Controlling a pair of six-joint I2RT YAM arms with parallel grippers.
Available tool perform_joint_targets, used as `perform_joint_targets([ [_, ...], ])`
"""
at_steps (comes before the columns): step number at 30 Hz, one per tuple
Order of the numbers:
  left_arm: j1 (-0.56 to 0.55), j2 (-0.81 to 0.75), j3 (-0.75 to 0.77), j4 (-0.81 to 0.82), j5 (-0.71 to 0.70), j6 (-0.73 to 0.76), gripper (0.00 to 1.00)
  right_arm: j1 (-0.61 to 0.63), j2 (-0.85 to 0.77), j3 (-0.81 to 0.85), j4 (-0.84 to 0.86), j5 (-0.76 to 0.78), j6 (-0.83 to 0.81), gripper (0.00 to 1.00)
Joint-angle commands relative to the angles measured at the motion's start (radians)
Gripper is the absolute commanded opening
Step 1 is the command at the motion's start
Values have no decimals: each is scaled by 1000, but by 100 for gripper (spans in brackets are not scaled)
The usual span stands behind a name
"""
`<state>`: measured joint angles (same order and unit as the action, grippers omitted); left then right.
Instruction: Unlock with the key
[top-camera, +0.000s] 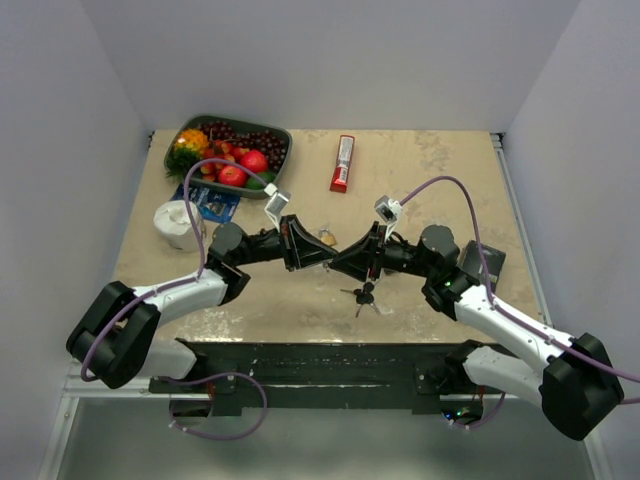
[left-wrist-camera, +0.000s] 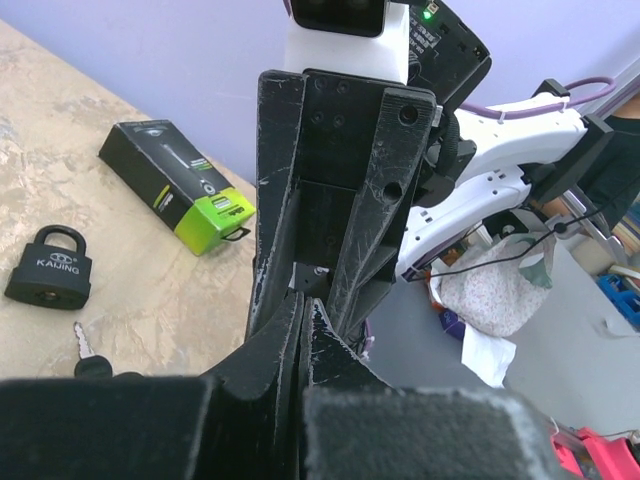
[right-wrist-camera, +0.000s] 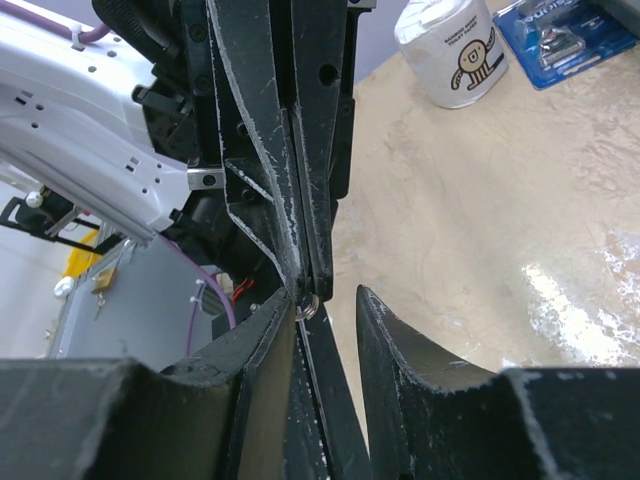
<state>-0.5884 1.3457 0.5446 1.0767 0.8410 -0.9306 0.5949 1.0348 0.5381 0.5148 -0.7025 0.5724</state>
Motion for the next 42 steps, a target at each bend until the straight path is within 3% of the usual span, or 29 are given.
perform_joint_targets([
  [1,-11,-28,49,31,-22,56,0,3,-24,14,71,-18,29,34],
  [34,-59,-6,87,14,-48,78,0,39,-5,-26,162,-12,92,16],
  [42,-64,-6,92,12,-45,79,0,39,5,-36,177,-9,98,20],
])
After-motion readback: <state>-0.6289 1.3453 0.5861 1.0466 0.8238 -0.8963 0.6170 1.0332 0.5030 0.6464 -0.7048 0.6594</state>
